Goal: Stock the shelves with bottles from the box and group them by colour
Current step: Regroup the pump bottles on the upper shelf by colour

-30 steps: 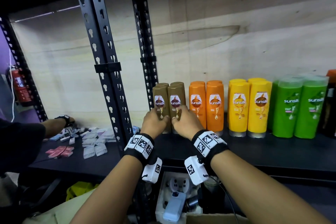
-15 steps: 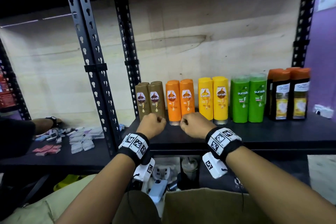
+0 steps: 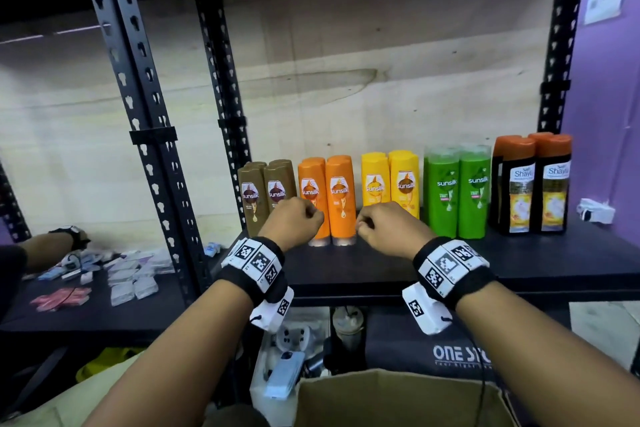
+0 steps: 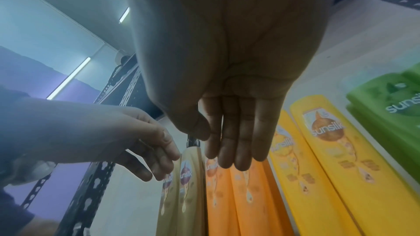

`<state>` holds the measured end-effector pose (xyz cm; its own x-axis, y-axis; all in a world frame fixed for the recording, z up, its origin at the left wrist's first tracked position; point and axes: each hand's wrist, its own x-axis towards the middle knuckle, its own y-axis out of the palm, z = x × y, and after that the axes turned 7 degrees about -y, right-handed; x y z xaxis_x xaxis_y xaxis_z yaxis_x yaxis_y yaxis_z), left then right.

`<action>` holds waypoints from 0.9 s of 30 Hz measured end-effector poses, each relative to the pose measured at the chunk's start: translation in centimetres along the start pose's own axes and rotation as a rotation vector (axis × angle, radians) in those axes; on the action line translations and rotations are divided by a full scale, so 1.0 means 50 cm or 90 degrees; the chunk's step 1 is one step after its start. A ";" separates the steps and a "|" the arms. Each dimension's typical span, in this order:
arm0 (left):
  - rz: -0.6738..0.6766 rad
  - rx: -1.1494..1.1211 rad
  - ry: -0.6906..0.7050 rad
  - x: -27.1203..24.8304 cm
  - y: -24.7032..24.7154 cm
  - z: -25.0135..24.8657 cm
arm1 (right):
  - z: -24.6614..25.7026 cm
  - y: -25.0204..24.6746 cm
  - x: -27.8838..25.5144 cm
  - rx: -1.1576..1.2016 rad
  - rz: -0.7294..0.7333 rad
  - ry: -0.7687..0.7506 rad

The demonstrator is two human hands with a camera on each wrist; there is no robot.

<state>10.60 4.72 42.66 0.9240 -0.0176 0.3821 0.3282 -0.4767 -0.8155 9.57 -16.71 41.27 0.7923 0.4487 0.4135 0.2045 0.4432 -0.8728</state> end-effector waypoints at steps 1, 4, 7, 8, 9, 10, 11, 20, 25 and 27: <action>-0.013 -0.002 0.010 0.017 -0.003 -0.007 | -0.008 -0.004 0.015 0.006 -0.016 -0.007; -0.048 -0.013 0.027 0.079 -0.014 -0.027 | -0.034 -0.019 0.069 0.043 -0.047 -0.021; -0.063 -0.068 0.029 0.149 -0.043 -0.041 | -0.056 -0.050 0.141 0.062 -0.071 -0.044; -0.062 -0.095 0.016 0.169 -0.054 -0.043 | -0.060 -0.065 0.164 0.069 -0.079 -0.052; -0.063 -0.101 0.008 0.195 -0.069 -0.046 | -0.064 -0.084 0.194 0.069 -0.090 -0.065; -0.057 -0.085 0.007 0.221 -0.082 -0.051 | -0.067 -0.106 0.223 0.060 -0.097 -0.076; -0.053 -0.073 0.007 0.247 -0.095 -0.057 | -0.067 -0.129 0.250 0.054 -0.100 -0.085; -0.099 -0.145 -0.031 0.419 -0.200 -0.126 | -0.056 -0.278 0.434 0.039 0.008 -0.070; -0.037 -0.074 -0.070 0.493 -0.291 -0.162 | -0.021 -0.398 0.508 0.005 0.044 -0.058; -0.026 -0.020 -0.075 0.521 -0.330 -0.182 | -0.010 -0.445 0.535 0.006 0.062 -0.050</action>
<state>27.47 4.15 70.00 0.9270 0.1050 0.3600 0.3619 -0.5021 -0.7855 26.49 -14.95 71.62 0.7603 0.5494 0.3466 0.1231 0.4020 -0.9073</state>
